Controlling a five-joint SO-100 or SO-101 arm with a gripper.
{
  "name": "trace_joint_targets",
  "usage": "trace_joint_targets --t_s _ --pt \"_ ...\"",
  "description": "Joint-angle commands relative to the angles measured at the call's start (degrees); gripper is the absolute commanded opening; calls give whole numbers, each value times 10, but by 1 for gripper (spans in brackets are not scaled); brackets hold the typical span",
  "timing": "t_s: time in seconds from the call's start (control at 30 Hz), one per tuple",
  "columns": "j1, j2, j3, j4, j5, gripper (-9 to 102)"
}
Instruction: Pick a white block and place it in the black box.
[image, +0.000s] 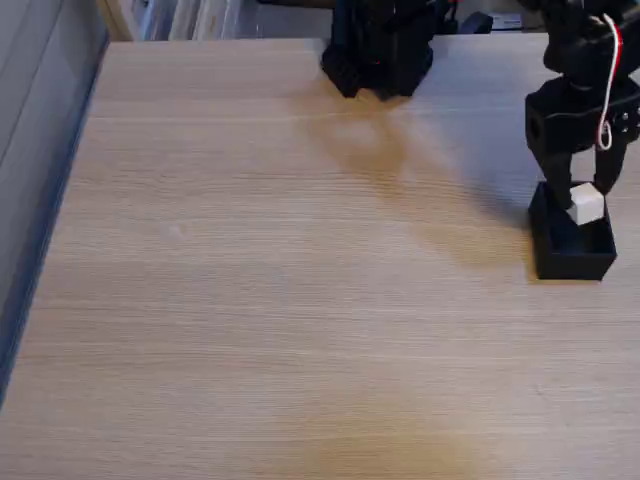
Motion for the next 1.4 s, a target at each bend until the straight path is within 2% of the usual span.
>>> trace_joint_targets --t_s 0.0,0.2,0.3,0.37,0.47,0.73,1.07,1.2,1.37 --pt "3 17 -17 -3 8 18" --pt "4 48 -3 4 4 19" --pt "20 80 24 2 -10 11" --pt "39 112 51 -6 -11 0" --pt "72 175 118 -25 -44 0" --pt "169 424 404 -71 -219 0" --pt "296 684 674 -77 -361 0" --pt "337 760 765 -97 -374 0" --pt "375 848 844 -76 -371 0"
